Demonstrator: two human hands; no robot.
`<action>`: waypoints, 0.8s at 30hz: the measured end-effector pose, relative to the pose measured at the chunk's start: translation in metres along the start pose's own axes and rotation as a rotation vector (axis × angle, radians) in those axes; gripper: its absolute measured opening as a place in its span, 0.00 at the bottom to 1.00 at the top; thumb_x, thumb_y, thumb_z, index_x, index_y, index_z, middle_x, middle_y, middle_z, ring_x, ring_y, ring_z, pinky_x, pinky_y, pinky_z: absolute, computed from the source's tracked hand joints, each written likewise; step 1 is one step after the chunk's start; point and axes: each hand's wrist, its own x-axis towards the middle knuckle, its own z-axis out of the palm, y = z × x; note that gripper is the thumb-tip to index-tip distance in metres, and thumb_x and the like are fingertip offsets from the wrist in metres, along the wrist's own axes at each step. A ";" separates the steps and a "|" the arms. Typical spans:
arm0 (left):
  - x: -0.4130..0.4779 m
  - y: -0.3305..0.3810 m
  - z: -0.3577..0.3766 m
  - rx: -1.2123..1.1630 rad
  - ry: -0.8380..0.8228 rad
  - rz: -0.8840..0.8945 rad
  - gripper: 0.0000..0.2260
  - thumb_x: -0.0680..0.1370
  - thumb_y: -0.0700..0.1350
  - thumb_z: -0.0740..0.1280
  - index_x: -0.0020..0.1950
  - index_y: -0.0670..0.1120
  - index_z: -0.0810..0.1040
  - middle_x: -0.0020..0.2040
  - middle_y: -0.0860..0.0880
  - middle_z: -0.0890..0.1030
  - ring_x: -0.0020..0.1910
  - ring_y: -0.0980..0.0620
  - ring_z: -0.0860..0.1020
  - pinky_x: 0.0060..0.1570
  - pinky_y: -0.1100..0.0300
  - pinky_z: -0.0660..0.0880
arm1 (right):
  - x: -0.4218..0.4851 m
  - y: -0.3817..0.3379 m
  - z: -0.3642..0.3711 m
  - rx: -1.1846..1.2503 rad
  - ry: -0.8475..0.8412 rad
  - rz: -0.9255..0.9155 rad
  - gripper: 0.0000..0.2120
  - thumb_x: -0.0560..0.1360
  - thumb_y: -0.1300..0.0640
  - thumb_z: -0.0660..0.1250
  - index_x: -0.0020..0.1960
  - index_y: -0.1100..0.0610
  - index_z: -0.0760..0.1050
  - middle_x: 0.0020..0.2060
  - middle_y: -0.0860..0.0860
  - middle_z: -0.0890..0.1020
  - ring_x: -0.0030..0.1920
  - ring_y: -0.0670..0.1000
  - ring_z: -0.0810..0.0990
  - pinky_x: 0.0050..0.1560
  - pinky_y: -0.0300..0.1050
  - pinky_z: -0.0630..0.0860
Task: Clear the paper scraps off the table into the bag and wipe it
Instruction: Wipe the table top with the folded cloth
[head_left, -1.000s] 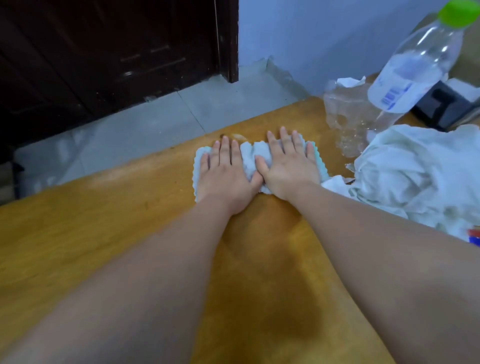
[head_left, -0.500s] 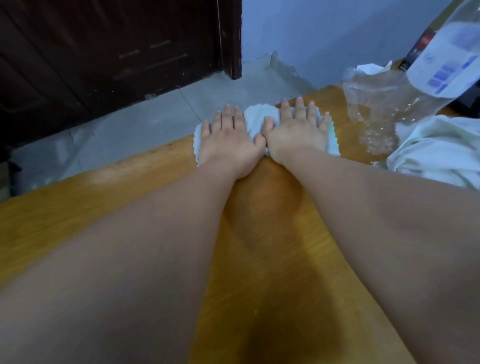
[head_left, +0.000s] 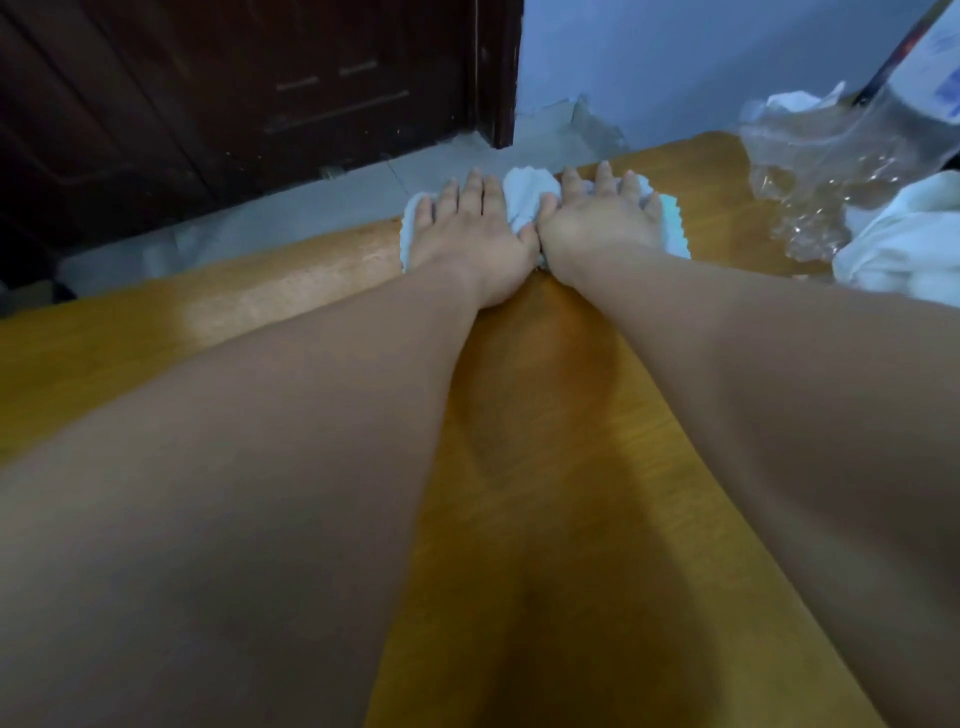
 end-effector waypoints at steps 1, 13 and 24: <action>-0.005 -0.006 0.000 0.001 0.002 -0.013 0.30 0.81 0.59 0.42 0.79 0.45 0.45 0.80 0.46 0.47 0.79 0.47 0.46 0.76 0.49 0.42 | -0.005 -0.006 0.001 -0.001 -0.003 -0.008 0.26 0.80 0.46 0.41 0.77 0.51 0.49 0.77 0.56 0.50 0.76 0.60 0.47 0.74 0.60 0.45; -0.090 -0.113 -0.016 -0.022 0.023 -0.212 0.29 0.81 0.57 0.43 0.79 0.45 0.45 0.80 0.48 0.47 0.79 0.48 0.45 0.75 0.49 0.41 | -0.075 -0.119 0.012 0.018 -0.043 -0.184 0.27 0.80 0.45 0.41 0.77 0.51 0.49 0.77 0.55 0.48 0.76 0.59 0.44 0.74 0.59 0.41; -0.163 -0.210 -0.023 -0.042 0.075 -0.347 0.35 0.78 0.64 0.45 0.79 0.45 0.46 0.80 0.48 0.48 0.79 0.49 0.45 0.76 0.49 0.42 | -0.144 -0.208 0.023 0.033 -0.080 -0.241 0.28 0.79 0.43 0.41 0.77 0.49 0.45 0.77 0.55 0.45 0.76 0.58 0.41 0.74 0.57 0.38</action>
